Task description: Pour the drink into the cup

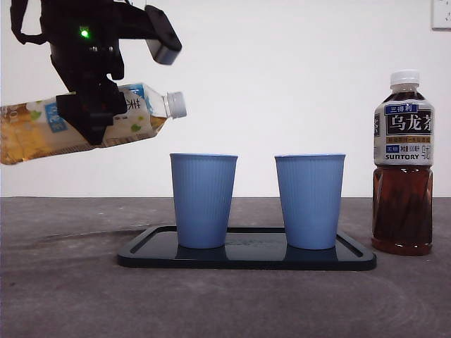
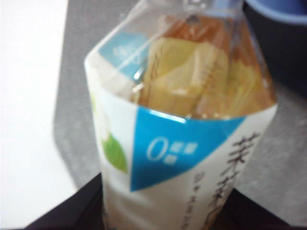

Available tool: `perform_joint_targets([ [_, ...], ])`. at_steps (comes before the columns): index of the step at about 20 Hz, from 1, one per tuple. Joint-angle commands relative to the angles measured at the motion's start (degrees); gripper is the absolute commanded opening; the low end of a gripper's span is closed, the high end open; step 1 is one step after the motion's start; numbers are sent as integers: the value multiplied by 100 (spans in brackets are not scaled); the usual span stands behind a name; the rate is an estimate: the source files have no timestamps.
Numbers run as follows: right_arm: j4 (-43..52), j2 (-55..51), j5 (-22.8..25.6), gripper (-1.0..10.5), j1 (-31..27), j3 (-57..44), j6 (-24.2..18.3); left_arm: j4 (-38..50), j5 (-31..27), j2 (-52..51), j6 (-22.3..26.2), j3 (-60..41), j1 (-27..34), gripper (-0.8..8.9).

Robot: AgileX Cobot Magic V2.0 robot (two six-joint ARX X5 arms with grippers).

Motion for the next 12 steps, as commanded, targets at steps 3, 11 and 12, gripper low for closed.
perform_joint_targets([
  [3,55,22,20,490,35,66,-24,160,-433,190,549,195,-192,153],
  [11,42,22,-9,490,35,66,-24,317,-1185,518,1209,195,-374,151],
  [12,31,22,-22,490,35,66,-24,321,-1202,529,1231,195,-400,150],
])
